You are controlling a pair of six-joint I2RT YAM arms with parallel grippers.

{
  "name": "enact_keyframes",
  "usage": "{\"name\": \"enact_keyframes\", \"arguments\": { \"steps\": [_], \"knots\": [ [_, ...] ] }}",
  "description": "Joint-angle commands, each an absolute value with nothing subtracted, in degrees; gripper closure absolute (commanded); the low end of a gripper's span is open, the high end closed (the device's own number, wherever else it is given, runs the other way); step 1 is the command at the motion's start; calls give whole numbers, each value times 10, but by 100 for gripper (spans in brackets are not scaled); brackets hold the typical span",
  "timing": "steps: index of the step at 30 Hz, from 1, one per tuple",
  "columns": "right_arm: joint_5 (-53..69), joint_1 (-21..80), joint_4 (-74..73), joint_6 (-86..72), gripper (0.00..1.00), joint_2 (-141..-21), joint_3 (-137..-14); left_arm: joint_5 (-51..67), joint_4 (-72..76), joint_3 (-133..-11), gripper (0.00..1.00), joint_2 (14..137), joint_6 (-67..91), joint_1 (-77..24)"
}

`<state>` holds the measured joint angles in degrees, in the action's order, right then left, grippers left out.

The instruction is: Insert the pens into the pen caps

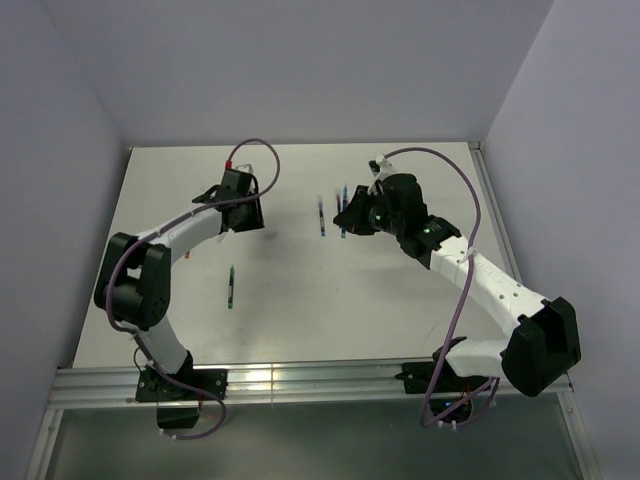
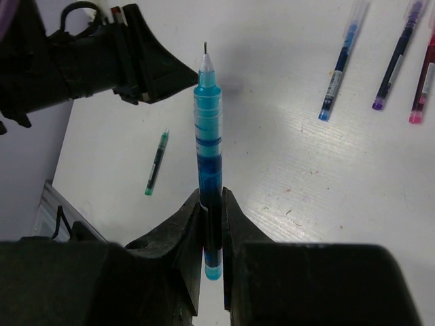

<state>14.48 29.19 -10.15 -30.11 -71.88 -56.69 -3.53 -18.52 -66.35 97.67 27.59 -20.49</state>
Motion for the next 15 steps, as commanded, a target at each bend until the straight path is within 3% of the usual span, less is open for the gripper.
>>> {"name": "enact_keyframes", "arguments": {
  "steps": [1,7,15],
  "knots": [
    [154,286,-91,-290,100,-710,-563,-69,-178,-719,59,1002,256,-232],
    [163,285,-89,-292,100,-715,-562,-69,-192,-792,56,1055,101,-239],
    [169,284,-89,-294,100,-696,-555,-67,-195,-766,57,1061,-32,-242]
  ]
}}
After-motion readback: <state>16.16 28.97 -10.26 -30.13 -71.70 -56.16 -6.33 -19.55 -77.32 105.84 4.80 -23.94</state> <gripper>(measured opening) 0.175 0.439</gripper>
